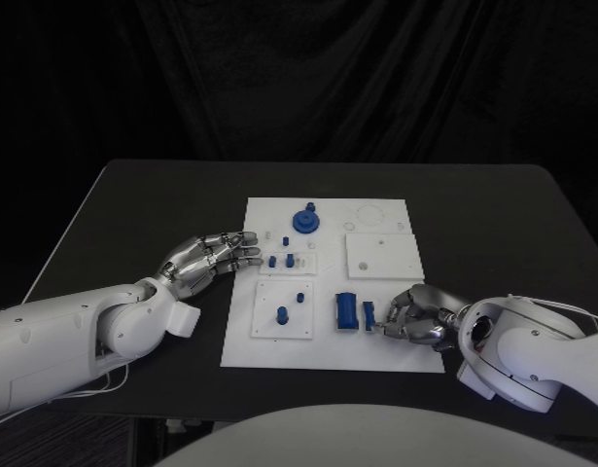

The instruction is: Assemble the parts on the task board

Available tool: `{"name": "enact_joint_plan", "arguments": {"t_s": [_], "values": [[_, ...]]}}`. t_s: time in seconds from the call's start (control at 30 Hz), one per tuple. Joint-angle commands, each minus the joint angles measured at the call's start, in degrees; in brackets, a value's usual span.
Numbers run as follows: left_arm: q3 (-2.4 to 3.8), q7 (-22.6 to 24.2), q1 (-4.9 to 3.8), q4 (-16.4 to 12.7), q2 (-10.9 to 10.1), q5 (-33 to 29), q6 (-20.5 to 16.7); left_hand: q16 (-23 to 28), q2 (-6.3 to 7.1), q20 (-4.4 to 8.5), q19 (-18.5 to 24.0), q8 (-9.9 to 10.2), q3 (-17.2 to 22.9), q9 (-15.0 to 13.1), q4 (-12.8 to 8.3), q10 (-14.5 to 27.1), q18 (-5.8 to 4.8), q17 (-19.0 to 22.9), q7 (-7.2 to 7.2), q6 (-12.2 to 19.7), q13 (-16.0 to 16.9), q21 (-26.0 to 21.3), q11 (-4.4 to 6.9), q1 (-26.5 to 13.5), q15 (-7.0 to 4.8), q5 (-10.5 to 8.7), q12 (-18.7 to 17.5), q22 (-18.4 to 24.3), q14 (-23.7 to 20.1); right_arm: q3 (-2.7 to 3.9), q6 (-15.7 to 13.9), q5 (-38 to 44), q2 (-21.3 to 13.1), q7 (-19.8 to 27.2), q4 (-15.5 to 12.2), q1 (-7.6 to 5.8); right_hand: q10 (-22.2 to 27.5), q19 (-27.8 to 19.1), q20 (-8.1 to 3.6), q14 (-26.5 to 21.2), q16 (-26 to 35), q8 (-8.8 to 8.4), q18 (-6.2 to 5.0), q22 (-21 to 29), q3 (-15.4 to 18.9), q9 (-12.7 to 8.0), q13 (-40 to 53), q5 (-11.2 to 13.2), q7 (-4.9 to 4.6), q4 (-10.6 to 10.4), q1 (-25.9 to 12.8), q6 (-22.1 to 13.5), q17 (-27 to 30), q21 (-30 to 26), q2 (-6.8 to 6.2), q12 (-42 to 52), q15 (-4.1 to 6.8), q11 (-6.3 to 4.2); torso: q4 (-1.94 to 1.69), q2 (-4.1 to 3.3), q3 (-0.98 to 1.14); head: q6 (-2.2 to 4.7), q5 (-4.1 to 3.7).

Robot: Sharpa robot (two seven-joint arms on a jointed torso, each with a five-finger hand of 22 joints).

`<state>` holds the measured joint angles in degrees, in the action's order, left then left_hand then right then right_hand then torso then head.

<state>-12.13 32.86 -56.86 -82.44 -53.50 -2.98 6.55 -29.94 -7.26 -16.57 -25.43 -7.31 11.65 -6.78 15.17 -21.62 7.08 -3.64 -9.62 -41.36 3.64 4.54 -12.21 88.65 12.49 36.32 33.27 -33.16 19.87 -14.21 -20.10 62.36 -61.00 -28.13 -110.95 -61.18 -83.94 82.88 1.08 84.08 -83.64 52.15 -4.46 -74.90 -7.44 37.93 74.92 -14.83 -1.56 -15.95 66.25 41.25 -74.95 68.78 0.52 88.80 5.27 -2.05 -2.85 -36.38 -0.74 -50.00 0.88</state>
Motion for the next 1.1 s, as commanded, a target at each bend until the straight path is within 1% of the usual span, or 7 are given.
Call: {"name": "enact_joint_plan", "arguments": {"t_s": [0.03, 0.3, 0.47, 0.6, 0.77, 0.93, 1.1], "values": [[0.04, 0.5, 0.12, 0.0, 0.1, -0.3, 0.8, -0.3, -0.03, 0.02, -0.1, -0.1, 0.3, 0.1, -0.1, -0.1, 0.55, -0.1, -0.37, 0.1, 0.1, 0.2, -0.33, 0.4, 0.32, 0.02, 0.1, 0.1, 0.0, 0.0, 0.1, 0.0, 0.3, -1.1, 0.3, 0.17, -4.2, -0.1, -0.35, 3.3, 0.2, 0.4, -0.1, -9.1, -0.5, 0.1, 12.9, -0.1, 0.09, 0.0, 0.7, 0.0, -0.3, -0.3, 0.14, 0.1, 0.47, -0.31, 0.02, 0.0, 0.01, 0.0, -0.01], [0.04, 0.5, 0.18, -0.1, 0.1, -0.3, 0.8, -0.3, -0.02, 0.03, -0.1, -0.1, 0.5, 0.1, -0.1, -0.1, 0.53, -0.1, -0.39, 0.0, 0.1, 0.2, -0.38, 0.4, 0.31, 0.03, 0.1, 0.1, 0.0, 0.01, 1.2, -0.4, 1.1, -1.2, 1.1, 0.19, -4.2, -0.1, -0.59, 3.3, 0.3, 0.37, -0.12, -9.0, -1.6, 0.2, 12.9, -1.7, 0.4, 1.2, 4.2, 0.0, -0.3, -0.4, 0.14, 0.2, 0.73, -0.6, 0.0, 0.01, 0.01, 0.0, 0.07], [0.04, 0.5, 0.21, 0.0, 0.2, -0.3, 0.8, -0.3, -0.02, 0.03, -0.1, -0.1, 0.5, 0.1, -0.1, -0.1, 0.53, -0.1, -0.39, 0.0, 0.1, 0.2, -0.39, 0.4, 0.31, 0.05, 0.1, 0.1, 0.0, 0.01, 2.1, -0.5, 1.4, -1.4, 1.4, 0.2, -4.2, -0.1, -0.77, 3.3, 0.3, -0.08, -0.12, -9.0, -3.3, 0.0, 13.0, -6.4, 0.57, 3.1, 7.9, -0.2, -0.2, -0.5, -0.72, 0.2, 0.91, -0.79, 0.01, 0.01, -0.01, 0.0, 0.03], [0.04, 0.5, 0.23, 0.0, 0.2, -0.3, 0.8, -0.3, -0.02, 0.03, -0.1, -0.1, 0.5, 0.1, -0.1, -0.1, 0.53, -0.1, -0.39, 0.0, 0.1, 0.2, -0.39, 0.4, 0.31, 0.05, 0.1, 0.1, 0.0, 0.01, 2.8, -0.5, 1.5, -1.6, 1.5, 0.2, -4.2, -0.1, -0.83, 3.3, 0.3, -0.5, -0.11, -9.1, -4.5, -0.2, 13.0, -8.6, 0.57, 4.3, 9.9, -0.2, -0.2, -0.5, -1.54, 0.2, 0.94, -0.82, -0.01, -0.01, -0.01, 0.0, 0.06], [0.04, 0.5, 0.25, 0.1, 0.1, -0.3, 0.8, -0.3, -0.02, 0.03, -0.1, -0.1, 0.5, 0.1, -0.1, -0.1, 0.53, -0.1, -0.39, 0.0, 0.1, 0.2, -0.39, 0.4, 0.31, 0.05, 0.1, 0.1, 0.0, 0.01, 2.8, -0.5, 1.5, -1.5, 1.6, 0.21, -4.3, -0.1, -0.82, 3.3, 0.3, -0.6, -0.12, -9.0, -4.8, -0.3, 13.1, -7.8, 0.52, 4.7, 10.3, 0.0, -0.2, -0.6, -2.17, 0.2, 0.92, -0.77, -0.02, -0.01, 0.0, 0.0, -0.01], [0.04, 0.7, 0.27, 0.0, 0.0, -0.3, 0.6, -0.3, -0.01, 0.04, -0.1, -0.1, 0.6, 0.1, -0.2, -0.2, 0.53, -0.1, -0.39, 0.0, 0.1, 0.2, -0.42, 0.4, 0.3, 0.09, 0.1, 0.1, 0.0, 0.01, 2.0, -0.5, 1.2, -1.0, 1.5, 0.21, -4.6, -0.1, -0.8, 3.3, 0.3, -0.84, -0.1, -9.1, -5.4, -0.6, 13.3, -4.7, 0.47, 5.3, 11.4, 0.8, -0.2, -0.5, -2.97, 0.3, 0.88, -0.74, 0.0, 0.0, 0.0, 0.0, 0.26], [0.05, 2.1, 0.27, -1.5, -1.2, -0.3, -0.9, 0.0, 0.42, 0.07, 0.4, -0.3, 1.2, 0.0, -0.5, -0.5, 0.34, 0.0, -0.61, -0.3, 0.1, -0.1, -1.22, 0.5, 0.45, 0.38, 0.2, 0.3, -0.6, 0.03, -1.2, 0.3, -0.1, 1.9, 0.1, 0.17, -4.8, -0.1, -0.77, 3.3, 0.4, -0.9, -0.1, -9.0, -5.3, -0.7, 13.6, -3.0, 0.42, 5.7, 12.1, 1.5, -0.2, -0.6, -3.99, 0.5, 0.85, -0.69, 0.03, 0.01, 0.01, 0.0, 0.4]]}}
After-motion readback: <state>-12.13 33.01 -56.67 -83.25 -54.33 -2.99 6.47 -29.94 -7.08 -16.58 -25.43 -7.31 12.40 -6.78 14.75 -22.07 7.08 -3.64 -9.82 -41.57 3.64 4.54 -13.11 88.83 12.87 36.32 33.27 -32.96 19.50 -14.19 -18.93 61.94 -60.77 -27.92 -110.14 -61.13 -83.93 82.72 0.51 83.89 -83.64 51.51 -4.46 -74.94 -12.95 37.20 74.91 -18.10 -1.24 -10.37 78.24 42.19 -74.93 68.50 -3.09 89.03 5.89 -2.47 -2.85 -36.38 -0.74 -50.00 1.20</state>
